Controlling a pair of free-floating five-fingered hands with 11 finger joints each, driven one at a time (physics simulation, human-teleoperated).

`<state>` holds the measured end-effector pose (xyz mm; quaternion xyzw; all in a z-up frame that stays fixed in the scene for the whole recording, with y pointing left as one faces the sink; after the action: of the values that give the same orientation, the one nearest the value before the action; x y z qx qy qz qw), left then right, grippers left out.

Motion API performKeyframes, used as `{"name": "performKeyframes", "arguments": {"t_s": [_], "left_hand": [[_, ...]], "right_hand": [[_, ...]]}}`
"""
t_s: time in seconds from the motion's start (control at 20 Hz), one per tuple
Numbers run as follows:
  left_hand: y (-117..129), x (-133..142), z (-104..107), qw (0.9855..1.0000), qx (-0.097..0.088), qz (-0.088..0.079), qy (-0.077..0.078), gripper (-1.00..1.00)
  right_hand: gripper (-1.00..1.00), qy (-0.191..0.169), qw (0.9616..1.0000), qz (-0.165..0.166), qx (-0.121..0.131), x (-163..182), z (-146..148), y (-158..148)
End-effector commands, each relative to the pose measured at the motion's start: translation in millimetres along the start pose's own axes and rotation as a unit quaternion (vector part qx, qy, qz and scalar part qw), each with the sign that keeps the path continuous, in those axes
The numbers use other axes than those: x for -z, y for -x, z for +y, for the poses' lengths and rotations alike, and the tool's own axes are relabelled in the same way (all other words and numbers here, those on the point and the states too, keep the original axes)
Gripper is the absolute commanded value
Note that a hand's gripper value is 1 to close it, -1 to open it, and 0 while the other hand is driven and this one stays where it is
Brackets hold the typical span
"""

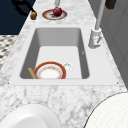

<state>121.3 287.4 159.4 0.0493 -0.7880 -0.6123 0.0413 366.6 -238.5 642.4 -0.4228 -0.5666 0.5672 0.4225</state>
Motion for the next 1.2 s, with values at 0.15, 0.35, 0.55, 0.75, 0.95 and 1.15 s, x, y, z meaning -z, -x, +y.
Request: {"name": "performKeyframes", "arguments": {"t_s": [0.15,0.35,0.55,0.75,0.95,1.15], "left_hand": [[0.0,0.0,0.0,1.0,0.0,0.0,0.0,0.0],[0.0,0.0,0.0,1.0,0.0,0.0,0.0,0.0],[0.0,0.0,0.0,1.0,0.0,0.0,0.0,0.0],[0.0,0.0,0.0,1.0,0.0,0.0,0.0,0.0],[0.0,0.0,0.0,1.0,0.0,0.0,0.0,0.0],[0.0,0.0,0.0,1.0,0.0,0.0,0.0,0.0]], "right_hand": [[-1.0,-0.072,0.9971,-0.011,-0.022,9.7,4.1,-10.8],[-1.0,-0.073,0.997,-0.011,-0.025,16.2,6.2,-15.1],[-1.0,-0.058,0.998,-0.003,-0.025,38.2,18.4,-20.0],[-1.0,-0.07,0.9974,-0.002,-0.016,52.5,27.0,-30.7],[-1.0,-0.07,0.9974,-0.002,-0.015,56.4,30.1,-42.0],[-1.0,-0.069,0.9975,-0.002,-0.012,62.2,34.1,-54.3]]}}
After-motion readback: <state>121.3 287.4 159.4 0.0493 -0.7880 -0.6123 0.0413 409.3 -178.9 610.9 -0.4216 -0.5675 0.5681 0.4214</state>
